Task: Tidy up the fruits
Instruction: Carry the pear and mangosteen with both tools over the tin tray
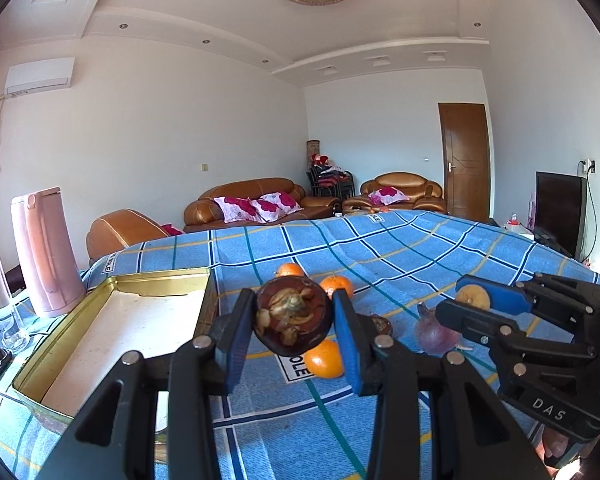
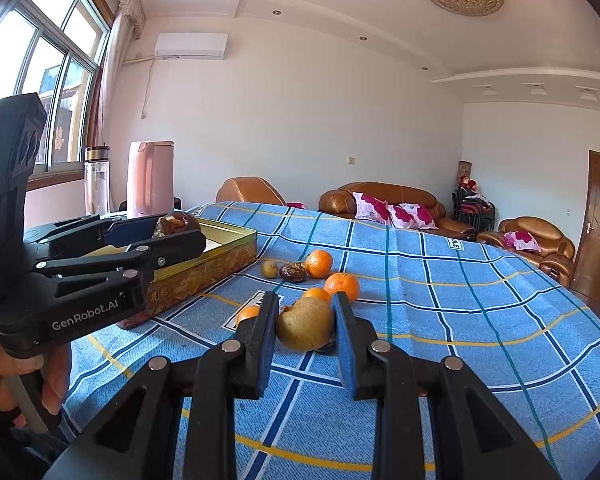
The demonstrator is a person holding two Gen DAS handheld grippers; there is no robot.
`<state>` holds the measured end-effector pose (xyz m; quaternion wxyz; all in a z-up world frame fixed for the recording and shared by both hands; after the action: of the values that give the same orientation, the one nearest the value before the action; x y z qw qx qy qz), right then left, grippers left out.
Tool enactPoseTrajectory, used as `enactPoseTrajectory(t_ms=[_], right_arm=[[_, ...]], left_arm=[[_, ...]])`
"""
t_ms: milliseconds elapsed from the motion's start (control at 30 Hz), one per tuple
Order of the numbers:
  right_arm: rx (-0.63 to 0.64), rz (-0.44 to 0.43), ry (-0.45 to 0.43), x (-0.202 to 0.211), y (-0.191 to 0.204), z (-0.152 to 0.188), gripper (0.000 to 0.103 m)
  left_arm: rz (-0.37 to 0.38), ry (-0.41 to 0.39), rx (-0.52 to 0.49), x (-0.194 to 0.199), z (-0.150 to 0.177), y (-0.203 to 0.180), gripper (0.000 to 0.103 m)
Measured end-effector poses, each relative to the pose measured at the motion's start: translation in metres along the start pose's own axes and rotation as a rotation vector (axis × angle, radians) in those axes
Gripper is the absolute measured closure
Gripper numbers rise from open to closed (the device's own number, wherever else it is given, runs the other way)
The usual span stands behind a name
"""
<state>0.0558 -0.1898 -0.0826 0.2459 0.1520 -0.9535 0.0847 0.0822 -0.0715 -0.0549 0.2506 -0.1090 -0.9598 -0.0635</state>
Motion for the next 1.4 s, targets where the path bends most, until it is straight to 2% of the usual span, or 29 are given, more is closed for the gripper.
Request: enactPoseTrajectory(t_ms=[600,1067,1400], right_arm=[[0.070,-0.032,-0.023,-0.005,0.024,-0.032,0.074],[0.128,-0.083,-0.023,-0.023,0.056,-0.056,0.074],[0.176,-0.128,-0.013,-0.041,0.085,-0.074,0.074]], left_arm=[[-0.089,0.038,0.105,-0.001,-0.003,0.054,0.062],[-0.105,0.055,0.186,-0.002,0.002,0.098,0.062],[-0.159,0.086,0.223,-0.008,0.008,0.129,0.062]])
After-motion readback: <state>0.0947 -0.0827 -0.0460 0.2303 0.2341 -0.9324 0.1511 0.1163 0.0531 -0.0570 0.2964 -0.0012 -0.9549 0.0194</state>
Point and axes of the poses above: each gripper's, at about its wrist camera, not at the fingertips, and x roughly against the way its jaws point, y to its left, z to its underside, the point moved 6 cm from there along -x, roughly the way its jaws point, and after that the axes turned 15 degrees about y, right-handed, at the moved point
